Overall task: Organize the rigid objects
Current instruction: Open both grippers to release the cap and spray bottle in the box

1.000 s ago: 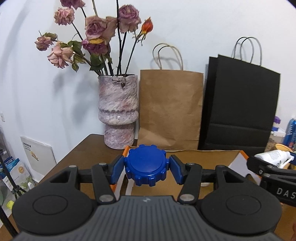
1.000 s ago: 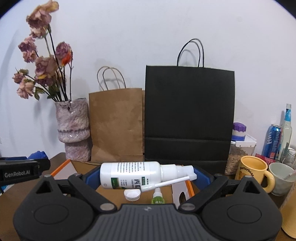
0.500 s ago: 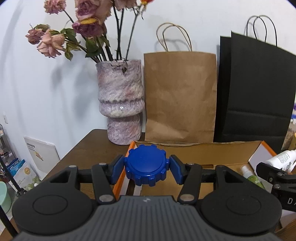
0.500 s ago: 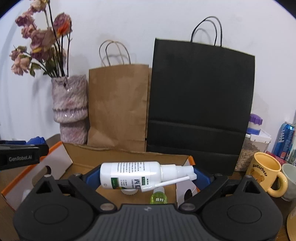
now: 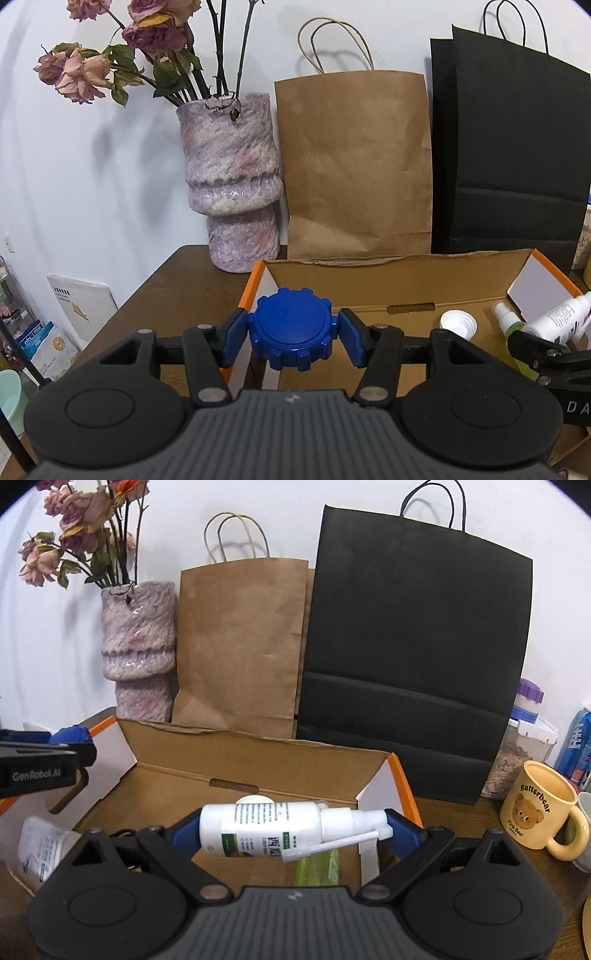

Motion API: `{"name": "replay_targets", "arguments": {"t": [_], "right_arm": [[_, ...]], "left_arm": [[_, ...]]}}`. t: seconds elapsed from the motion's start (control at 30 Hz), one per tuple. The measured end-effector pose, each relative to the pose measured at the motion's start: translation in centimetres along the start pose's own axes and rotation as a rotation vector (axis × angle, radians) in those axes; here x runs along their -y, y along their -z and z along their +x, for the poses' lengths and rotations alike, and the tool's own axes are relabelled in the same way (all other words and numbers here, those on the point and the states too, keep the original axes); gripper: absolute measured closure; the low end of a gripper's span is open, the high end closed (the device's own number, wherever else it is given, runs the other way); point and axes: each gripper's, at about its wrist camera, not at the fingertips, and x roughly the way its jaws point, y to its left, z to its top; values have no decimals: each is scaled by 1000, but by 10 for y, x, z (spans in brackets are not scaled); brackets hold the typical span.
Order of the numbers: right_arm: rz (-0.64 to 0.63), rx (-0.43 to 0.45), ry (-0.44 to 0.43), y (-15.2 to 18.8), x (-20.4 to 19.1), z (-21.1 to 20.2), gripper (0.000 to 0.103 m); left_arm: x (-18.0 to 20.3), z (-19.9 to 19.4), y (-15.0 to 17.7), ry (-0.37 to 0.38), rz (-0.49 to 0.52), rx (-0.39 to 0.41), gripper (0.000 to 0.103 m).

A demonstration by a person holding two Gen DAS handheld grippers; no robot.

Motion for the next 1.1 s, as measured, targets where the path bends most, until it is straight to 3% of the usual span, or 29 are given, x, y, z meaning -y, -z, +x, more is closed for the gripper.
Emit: {"name": "replay_targets", "arguments": {"t": [0.3, 0.33, 0.4, 0.57, 1.1], "right_arm": [[14, -19, -1, 0, 1, 2, 5], [22, -20, -5, 0, 2, 2, 2], [35, -12, -2, -1, 4, 1, 0], [51, -5, 5, -2, 8, -1, 0], [49, 13, 10, -5, 8, -8, 0]], "left_arm": [[-1, 0, 1, 0, 4, -9, 46], [-1, 0, 1, 0, 4, -10, 43], [-2, -1, 0, -12, 2, -3, 19], [-3, -4, -1, -35, -4, 20, 0], [-8, -8, -4, -43, -26, 28, 0]]}}
